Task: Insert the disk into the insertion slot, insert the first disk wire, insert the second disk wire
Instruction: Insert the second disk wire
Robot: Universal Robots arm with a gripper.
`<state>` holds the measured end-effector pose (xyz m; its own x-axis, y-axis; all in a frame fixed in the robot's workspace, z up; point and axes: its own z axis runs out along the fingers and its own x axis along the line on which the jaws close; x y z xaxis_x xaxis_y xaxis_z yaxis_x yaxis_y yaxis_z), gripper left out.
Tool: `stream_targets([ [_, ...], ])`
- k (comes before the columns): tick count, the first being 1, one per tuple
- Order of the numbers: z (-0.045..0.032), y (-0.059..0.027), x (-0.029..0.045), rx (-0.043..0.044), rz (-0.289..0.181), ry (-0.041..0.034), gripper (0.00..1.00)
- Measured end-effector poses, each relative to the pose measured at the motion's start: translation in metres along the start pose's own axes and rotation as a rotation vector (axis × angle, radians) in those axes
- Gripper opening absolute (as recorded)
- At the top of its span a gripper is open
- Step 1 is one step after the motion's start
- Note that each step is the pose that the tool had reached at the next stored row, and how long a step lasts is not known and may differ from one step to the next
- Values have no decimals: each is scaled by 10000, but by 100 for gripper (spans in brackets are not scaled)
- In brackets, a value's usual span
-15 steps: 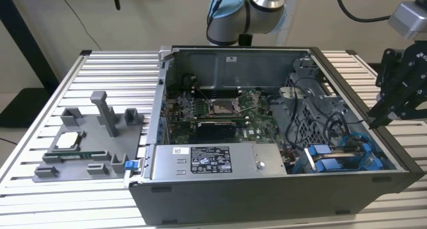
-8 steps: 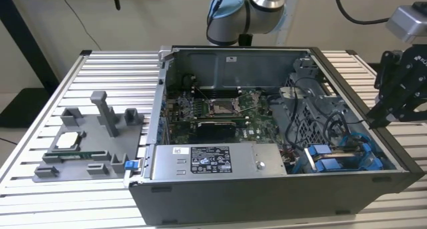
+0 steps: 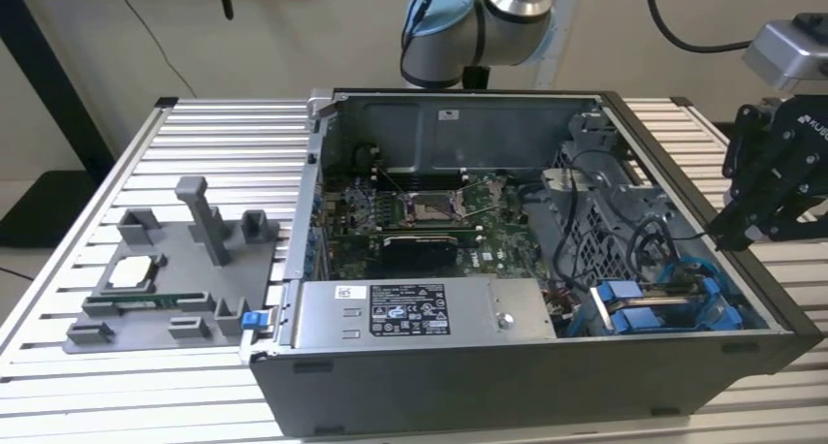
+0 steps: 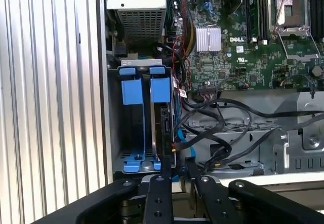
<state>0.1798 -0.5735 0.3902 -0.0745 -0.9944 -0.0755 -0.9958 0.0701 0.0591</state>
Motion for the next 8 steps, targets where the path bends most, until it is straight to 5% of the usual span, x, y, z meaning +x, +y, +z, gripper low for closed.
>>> stream_targets([
  [8, 11, -1, 0, 0, 0, -4, 100],
])
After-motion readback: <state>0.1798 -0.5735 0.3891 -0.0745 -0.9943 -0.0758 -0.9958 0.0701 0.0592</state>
